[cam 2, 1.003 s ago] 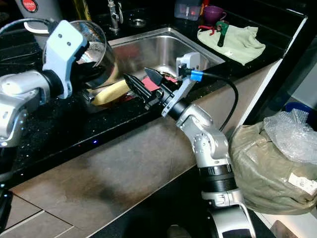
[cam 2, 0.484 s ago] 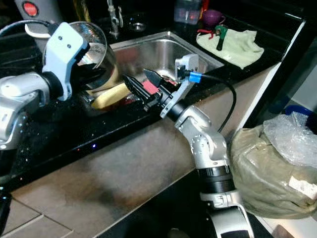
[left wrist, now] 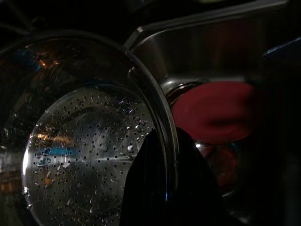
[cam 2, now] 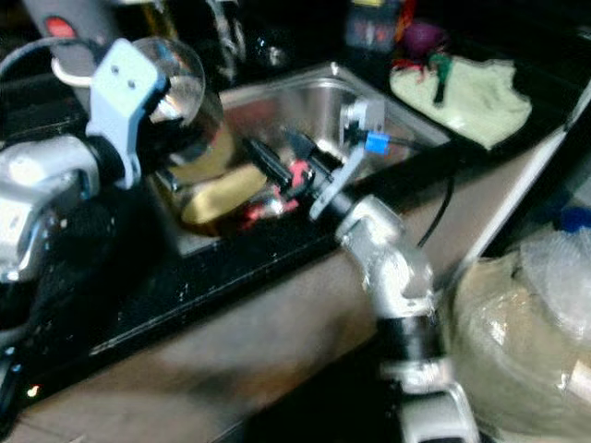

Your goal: Kitchen organization

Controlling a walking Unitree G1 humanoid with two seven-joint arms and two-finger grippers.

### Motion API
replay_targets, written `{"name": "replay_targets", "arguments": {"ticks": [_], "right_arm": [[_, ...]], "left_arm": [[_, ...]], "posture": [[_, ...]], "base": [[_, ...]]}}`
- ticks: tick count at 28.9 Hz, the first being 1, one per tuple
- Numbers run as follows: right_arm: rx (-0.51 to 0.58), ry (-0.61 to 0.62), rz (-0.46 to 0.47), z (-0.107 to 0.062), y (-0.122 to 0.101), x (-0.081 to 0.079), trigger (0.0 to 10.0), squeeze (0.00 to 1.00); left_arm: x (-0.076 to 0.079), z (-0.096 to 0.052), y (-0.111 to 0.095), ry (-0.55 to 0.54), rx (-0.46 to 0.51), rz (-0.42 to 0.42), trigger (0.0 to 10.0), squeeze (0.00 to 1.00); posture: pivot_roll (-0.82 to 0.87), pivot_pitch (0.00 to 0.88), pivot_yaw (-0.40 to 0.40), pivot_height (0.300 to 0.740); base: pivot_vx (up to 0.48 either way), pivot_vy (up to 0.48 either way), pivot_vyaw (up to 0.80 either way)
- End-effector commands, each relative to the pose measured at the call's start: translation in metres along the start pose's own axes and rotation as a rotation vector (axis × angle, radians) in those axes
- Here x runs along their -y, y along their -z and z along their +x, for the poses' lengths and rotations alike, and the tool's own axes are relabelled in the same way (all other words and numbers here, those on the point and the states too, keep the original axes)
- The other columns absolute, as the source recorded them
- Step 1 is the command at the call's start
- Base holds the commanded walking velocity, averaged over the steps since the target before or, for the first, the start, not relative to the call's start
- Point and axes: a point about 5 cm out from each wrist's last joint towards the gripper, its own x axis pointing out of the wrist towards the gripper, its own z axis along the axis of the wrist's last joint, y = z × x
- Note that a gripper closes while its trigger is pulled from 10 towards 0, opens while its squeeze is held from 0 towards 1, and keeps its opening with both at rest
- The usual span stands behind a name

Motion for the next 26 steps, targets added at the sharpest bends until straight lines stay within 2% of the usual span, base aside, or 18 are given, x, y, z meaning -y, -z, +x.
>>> {"name": "replay_targets", "arguments": {"ticks": [1, 13, 18, 21, 23, 25, 26], "right_arm": [[0.008, 0.018, -0.014, -0.004, -0.004, 0.004, 10.0, 0.00], [0.006, 0.015, -0.017, -0.004, -0.004, 0.004, 10.0, 0.00], [0.002, 0.016, -0.019, -0.004, -0.004, 0.004, 10.0, 0.00], [-0.005, 0.019, -0.021, -0.004, -0.004, 0.004, 10.0, 0.00], [-0.014, 0.021, -0.027, -0.004, -0.005, 0.004, 10.0, 0.00], [-0.008, 0.033, -0.033, -0.007, -0.008, 0.005, 10.0, 0.00], [0.003, 0.046, -0.038, -0.011, -0.011, 0.007, 10.0, 0.00]], "left_arm": [[0.001, -0.001, -0.004, 0.000, 0.016, 0.010, 10.0, 0.00], [0.002, 0.005, -0.002, -0.010, 0.017, 0.013, 10.0, 0.00], [0.002, 0.011, -0.005, 0.004, 0.065, 0.011, 10.0, 0.00], [0.007, 0.020, -0.006, 0.083, 0.121, -0.012, 10.0, 0.00], [0.011, 0.029, 0.001, 0.145, 0.114, -0.036, 10.0, 0.00], [0.020, 0.038, 0.018, 0.239, 0.044, -0.039, 10.0, 0.00], [0.027, 0.044, 0.036, 0.296, -0.029, -0.042, 10.0, 0.00]], "posture": [[0.07, 0.033, -0.014, 0.732], [0.07, 0.029, -0.012, 0.732], [0.07, 0.028, -0.015, 0.732], [0.07, 0.027, -0.014, 0.732], [0.06, 0.028, -0.005, 0.732], [0.05, 0.033, 0.004, 0.732], [0.04, 0.039, 0.009, 0.732]], "base": [[0.319, 0.000, 0.00], [0.023, 0.000, 0.00], [0.000, 0.000, 0.00], [0.000, 0.000, 0.00], [0.000, 0.000, -0.78], [0.000, 0.000, -0.66], [0.000, 0.000, 0.00]]}}
